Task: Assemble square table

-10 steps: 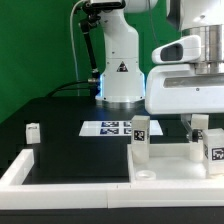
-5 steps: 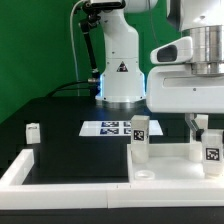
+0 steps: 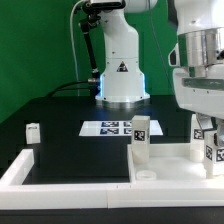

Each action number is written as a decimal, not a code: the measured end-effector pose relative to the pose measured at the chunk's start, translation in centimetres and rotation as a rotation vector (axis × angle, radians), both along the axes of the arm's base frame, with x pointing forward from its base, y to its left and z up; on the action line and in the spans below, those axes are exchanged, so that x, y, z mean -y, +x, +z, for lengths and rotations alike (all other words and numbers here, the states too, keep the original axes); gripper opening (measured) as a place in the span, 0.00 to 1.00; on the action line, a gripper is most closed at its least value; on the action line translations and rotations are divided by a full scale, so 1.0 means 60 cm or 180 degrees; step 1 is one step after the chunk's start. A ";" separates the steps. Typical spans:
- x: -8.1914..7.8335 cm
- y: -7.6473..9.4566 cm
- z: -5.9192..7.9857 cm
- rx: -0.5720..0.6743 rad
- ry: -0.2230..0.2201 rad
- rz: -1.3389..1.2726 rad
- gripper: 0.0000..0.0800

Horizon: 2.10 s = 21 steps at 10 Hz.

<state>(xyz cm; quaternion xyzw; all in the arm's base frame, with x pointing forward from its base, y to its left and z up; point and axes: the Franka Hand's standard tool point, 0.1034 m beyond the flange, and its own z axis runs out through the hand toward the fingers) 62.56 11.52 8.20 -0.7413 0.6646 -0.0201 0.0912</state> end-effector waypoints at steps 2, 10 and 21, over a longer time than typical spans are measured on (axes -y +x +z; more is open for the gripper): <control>-0.002 0.001 0.002 -0.0039 0.0077 -0.0274 0.37; -0.019 0.003 0.004 0.0152 -0.0414 0.2196 0.81; -0.008 0.010 -0.005 0.0027 -0.0583 0.2524 0.37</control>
Offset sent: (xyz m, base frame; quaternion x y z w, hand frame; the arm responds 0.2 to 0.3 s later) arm 0.0000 0.0000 0.0000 0.0000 0.0000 -0.0650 0.9979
